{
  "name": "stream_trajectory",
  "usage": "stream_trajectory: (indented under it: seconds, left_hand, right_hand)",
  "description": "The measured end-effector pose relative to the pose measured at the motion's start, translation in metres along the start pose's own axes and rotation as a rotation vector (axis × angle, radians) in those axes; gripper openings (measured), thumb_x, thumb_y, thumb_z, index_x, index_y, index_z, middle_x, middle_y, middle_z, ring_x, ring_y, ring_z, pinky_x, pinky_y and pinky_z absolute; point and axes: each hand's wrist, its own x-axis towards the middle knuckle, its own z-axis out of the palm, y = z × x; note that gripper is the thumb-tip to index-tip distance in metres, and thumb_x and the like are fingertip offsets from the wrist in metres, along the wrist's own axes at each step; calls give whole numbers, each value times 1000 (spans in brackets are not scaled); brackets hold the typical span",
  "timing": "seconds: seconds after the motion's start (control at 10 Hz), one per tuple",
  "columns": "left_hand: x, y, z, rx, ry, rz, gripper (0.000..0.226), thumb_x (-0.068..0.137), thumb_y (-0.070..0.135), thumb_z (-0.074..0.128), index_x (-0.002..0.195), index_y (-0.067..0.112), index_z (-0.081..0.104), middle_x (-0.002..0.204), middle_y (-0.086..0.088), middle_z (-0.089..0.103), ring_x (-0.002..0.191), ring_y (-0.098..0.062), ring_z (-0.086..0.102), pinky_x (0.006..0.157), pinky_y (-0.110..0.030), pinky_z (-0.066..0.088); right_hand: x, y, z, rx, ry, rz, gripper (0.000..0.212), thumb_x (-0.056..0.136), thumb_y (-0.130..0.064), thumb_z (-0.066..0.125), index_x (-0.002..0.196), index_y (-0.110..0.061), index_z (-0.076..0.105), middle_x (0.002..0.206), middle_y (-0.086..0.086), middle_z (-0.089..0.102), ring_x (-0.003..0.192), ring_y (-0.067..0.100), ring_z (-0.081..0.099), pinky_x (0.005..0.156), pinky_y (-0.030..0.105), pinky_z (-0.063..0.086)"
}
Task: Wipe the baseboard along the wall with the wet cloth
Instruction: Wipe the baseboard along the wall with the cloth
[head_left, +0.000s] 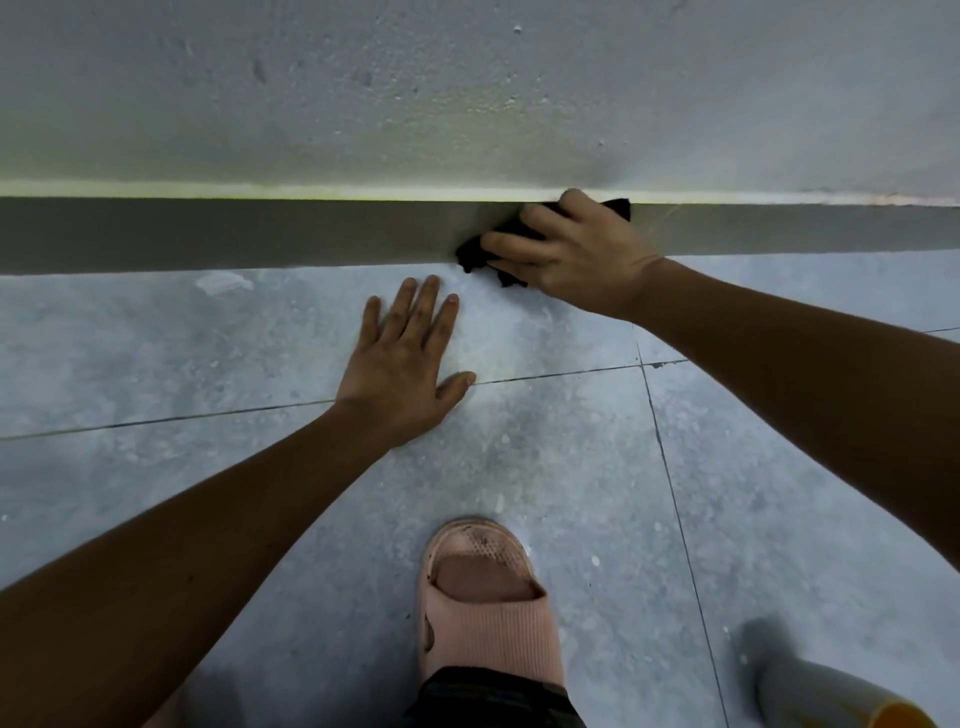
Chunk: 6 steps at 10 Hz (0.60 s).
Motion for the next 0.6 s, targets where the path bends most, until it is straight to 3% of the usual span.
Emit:
stream_trajectory:
  seconds: [0.1, 0.2, 0.3, 0.4, 0.5, 0.6]
  left_hand:
    - [-1, -2, 0, 3, -8, 5, 80, 92, 60, 19, 150, 16, -12, 159, -10, -18, 146, -27, -18, 117, -46, -8]
    - [-3, -4, 0, 11, -19, -3, 79, 92, 61, 18, 149, 16, -14, 158, -10, -20, 145, -27, -19, 118, -47, -8]
    - [-5, -6, -1, 12, -25, 3, 80, 92, 61, 17, 149, 15, -14, 158, -10, -21, 145, -27, -19, 118, -47, -7]
    - [-5, -6, -1, 18, -28, 2, 80, 91, 61, 16, 149, 16, -15, 158, -10, -21, 145, -28, -19, 118, -47, -6]
    - [-5, -5, 0, 26, -24, 5, 80, 91, 61, 16, 149, 15, -14, 158, -11, -20, 145, -28, -18, 118, -47, -7]
    - [-6, -6, -1, 21, -17, 12, 80, 91, 61, 17, 150, 15, -12, 158, -11, -19, 146, -28, -17, 117, -46, -7]
  right_hand:
    - [-23, 0, 7, 5, -82, -5, 31, 83, -24, 64, 113, -30, 71, 131, -14, 57, 95, 19, 46, 72, 32, 29]
    - [-58, 4, 8, 30, -64, 143, 40, 84, -10, 60, 120, -25, 66, 126, -6, 60, 87, 24, 54, 67, 34, 37]
    - [-86, -14, -4, 203, -35, 598, 55, 82, 2, 53, 130, -26, 58, 128, 4, 59, 89, 33, 54, 70, 35, 43]
    - [-81, -57, -20, 713, 26, 1372, 56, 87, 4, 53, 136, -22, 52, 138, 11, 46, 112, 37, 47, 95, 39, 43]
    - [-41, -68, -32, 1629, 664, 2280, 49, 93, 5, 46, 137, -16, 48, 129, 7, 52, 112, 19, 53, 108, 38, 38]
    - [-6, -61, -32, 2045, 1037, 2518, 44, 98, 2, 39, 139, -13, 45, 111, 5, 56, 92, 19, 55, 94, 35, 44]
